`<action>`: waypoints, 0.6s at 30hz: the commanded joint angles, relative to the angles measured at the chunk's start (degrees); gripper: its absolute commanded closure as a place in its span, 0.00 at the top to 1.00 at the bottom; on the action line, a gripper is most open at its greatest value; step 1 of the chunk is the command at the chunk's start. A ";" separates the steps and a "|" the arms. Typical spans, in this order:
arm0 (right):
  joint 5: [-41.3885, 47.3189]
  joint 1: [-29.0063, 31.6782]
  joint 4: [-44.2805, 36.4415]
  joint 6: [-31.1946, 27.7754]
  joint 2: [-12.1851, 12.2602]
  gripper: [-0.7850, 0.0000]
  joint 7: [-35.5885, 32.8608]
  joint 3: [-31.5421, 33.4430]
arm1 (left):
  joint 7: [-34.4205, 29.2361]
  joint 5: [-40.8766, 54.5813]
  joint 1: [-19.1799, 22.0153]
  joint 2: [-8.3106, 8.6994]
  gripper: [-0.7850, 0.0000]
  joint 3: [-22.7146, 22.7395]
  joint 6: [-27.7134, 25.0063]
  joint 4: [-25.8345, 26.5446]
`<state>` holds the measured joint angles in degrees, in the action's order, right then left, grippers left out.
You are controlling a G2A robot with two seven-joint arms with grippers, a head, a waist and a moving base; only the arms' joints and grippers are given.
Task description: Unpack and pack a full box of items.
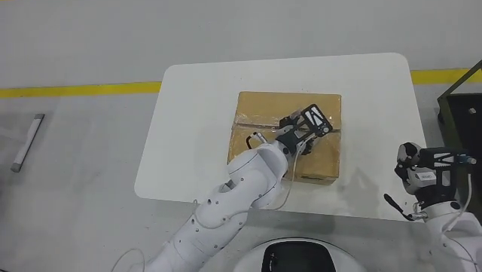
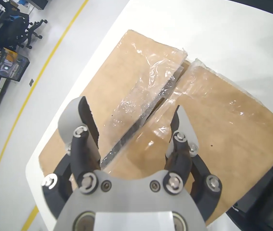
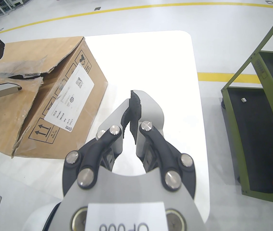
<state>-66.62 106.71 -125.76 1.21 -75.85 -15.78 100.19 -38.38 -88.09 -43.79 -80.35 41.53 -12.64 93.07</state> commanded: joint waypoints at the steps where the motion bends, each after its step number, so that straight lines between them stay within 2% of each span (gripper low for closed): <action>1: 0.15 0.04 0.05 0.07 -0.01 0.00 0.05 -0.01 | 0.13 -0.35 0.02 -0.18 0.54 0.03 -0.11 -0.44; 3: 0.22 0.17 0.11 0.17 -0.01 0.00 0.08 0.03 | 0.13 -0.68 -0.02 -0.34 0.50 0.09 -0.18 -0.57; 10: 0.67 0.42 0.27 0.41 -0.03 0.00 0.14 0.06 | 0.44 -2.05 -0.57 -0.76 0.45 0.56 -0.35 -0.66; 14: 0.70 0.43 0.29 0.52 -0.05 0.00 0.16 -0.20 | 0.69 -2.74 -1.09 -0.94 0.36 1.01 -0.29 -0.38; 17: 0.67 0.39 0.22 0.68 -0.07 0.00 0.17 -0.53 | 0.82 -2.90 -1.43 -1.07 0.16 1.42 -0.50 -0.19; 18: 0.65 0.37 0.18 0.72 -0.07 0.00 0.12 -0.60 | 0.86 -2.96 -1.53 -1.11 0.07 1.63 -0.43 -0.14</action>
<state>-65.95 107.10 -125.53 1.90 -75.91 -15.58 99.67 -37.58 -90.99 -45.21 -81.42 42.96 -13.12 92.87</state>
